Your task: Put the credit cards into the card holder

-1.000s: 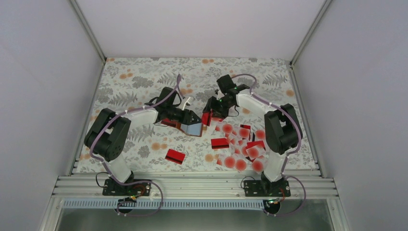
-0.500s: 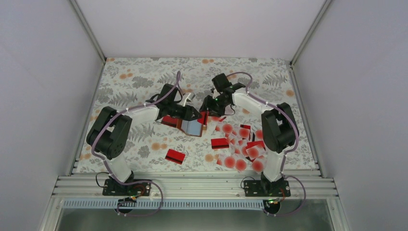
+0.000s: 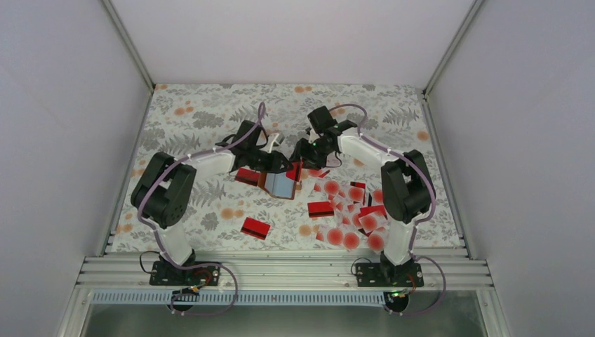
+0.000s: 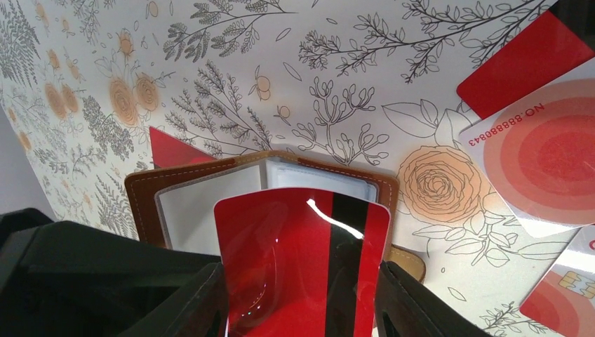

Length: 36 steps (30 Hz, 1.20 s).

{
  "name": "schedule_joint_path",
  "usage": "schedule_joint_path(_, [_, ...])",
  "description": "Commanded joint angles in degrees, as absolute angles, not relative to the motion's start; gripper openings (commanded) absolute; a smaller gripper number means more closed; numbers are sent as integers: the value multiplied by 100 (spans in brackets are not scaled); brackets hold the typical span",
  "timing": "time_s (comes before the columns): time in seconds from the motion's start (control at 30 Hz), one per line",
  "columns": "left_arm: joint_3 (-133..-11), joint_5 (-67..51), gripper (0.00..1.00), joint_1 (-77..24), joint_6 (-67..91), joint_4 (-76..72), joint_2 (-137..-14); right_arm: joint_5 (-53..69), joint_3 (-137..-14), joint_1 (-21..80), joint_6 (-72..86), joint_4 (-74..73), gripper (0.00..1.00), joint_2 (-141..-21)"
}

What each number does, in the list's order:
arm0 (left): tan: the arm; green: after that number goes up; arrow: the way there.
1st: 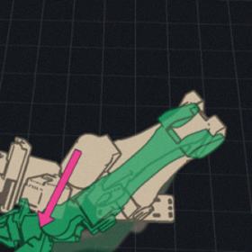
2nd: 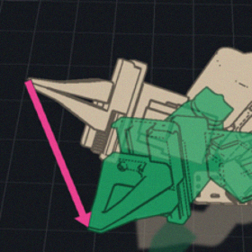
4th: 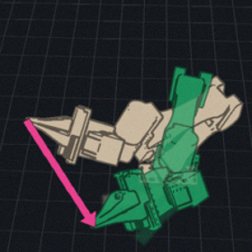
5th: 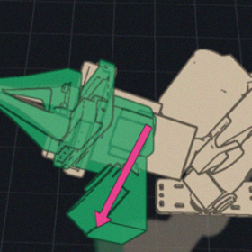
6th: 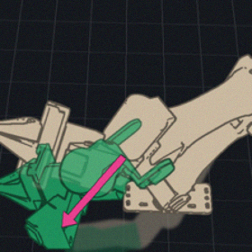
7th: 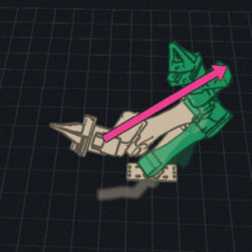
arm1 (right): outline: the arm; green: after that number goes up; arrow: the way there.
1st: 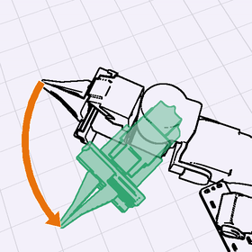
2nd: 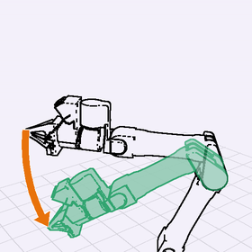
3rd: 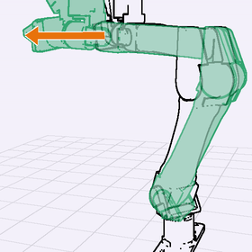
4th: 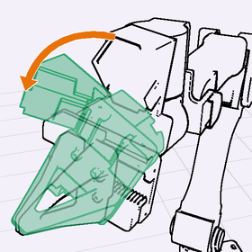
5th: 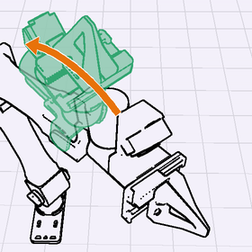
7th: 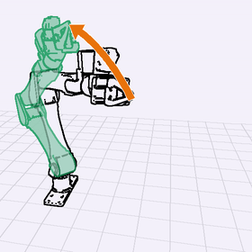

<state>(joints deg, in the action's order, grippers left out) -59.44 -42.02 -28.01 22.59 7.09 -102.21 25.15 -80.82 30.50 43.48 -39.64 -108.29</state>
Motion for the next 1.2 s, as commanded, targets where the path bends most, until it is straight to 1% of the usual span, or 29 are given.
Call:
schedule_joint_path(0.0, [-6191, -4047, 25, -2777, 2383, 834, -10452, 2558, -8264, 3123, 4380, -3951, 44, -10937])
schedule_joint_path(0.13, [-6312, -3995, 19, -2778, 2502, 876, -10553, 2572, -8262, 3138, 4394, -3928, 44, -10949])
schedule_joint_path(0.37, [-6421, -4012, 3, -2782, 2621, 881, -10645, 2611, -8324, 3155, 4412, -3898, 45, -11008])
schedule_joint_path(0.43, [-6421, -4053, 2, -2778, 2649, 856, -10637, 2611, -8341, 3150, 4404, -3905, 46, -11013])
schedule_joint_path(0.47, [-6418, -4061, 2, -2777, 2647, 860, -10634, 2607, -8347, 3149, 4398, -3904, 49, -11013])
schedule_joint_path(0.5, [-6413, -4057, 2, -2782, 2647, 873, -10620, 2595, -8356, 3153, 4383, -3898, 54, -11006])
schedule_joint_path(0.6, [-6390, -3933, 2, -2756, 2589, 1037, -10495, 2509, -8400, 3153, 4316, -3904, 76, -10964])
schedule_joint_path(0.63, [-6361, -3872, 2, -2745, 2564, 1081, -10413, 2476, -8419, 3155, 4273, -3935, 80, -10948])
schedule_joint_path(0.67, [-6331, -3810, 2, -2724, 2528, 1129, -10324, 2454, -8421, 3148, 4227, -3944, 82, -10933])
schedule_joint_path(0.93, [-6075, -3479, 2, -2455, 2320, 1650, -9759, 2796, -8066, 3087, 4022, -3461, 83, -10643])
schedule_joint_path(1.07, [-5846, -3388, 2, -2333, 2197, 1838, -9501, 3151, -7798, 3084, 4008, -3102, 79, -10558])
schedule_joint_path(1.17, [-5646, -3339, 3, -2325, 2136, 1872, -9413, 3436, -7656, 3076, 3983, -2848, 73, -10557])
